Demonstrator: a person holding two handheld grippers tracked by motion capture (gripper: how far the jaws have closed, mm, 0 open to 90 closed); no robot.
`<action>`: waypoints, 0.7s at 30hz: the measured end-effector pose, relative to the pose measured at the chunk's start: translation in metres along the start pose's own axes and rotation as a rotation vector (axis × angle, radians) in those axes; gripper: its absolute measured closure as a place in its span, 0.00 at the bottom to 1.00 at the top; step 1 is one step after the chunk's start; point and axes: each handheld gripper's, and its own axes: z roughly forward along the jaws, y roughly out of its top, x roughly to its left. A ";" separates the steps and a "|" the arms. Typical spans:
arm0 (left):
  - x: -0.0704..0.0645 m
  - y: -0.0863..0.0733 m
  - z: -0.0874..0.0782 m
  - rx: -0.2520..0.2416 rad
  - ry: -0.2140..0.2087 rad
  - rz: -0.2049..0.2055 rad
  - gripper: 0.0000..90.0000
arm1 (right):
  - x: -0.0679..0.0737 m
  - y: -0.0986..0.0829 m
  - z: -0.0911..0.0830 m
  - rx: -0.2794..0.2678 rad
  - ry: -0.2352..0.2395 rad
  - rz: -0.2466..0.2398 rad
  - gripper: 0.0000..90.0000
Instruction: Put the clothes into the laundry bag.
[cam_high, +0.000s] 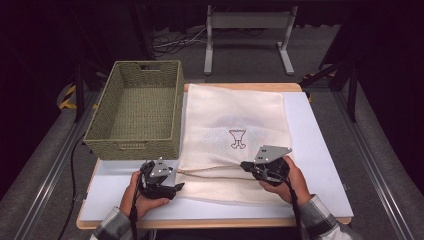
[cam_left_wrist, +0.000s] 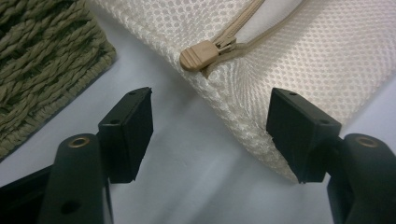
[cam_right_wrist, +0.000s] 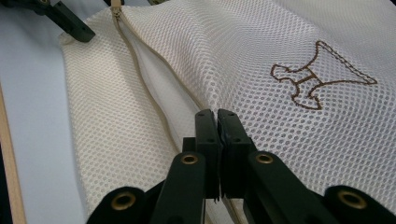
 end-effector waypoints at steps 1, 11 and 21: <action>0.000 0.000 0.000 0.002 0.003 0.001 0.37 | 0.000 0.000 0.001 0.006 0.001 -0.002 0.98; 0.002 -0.001 0.000 0.022 -0.070 0.006 0.66 | 0.004 -0.009 0.013 0.103 0.016 -0.003 0.97; 0.003 -0.002 -0.003 0.013 -0.112 -0.015 0.92 | 0.003 -0.017 0.032 0.175 0.013 -0.001 0.96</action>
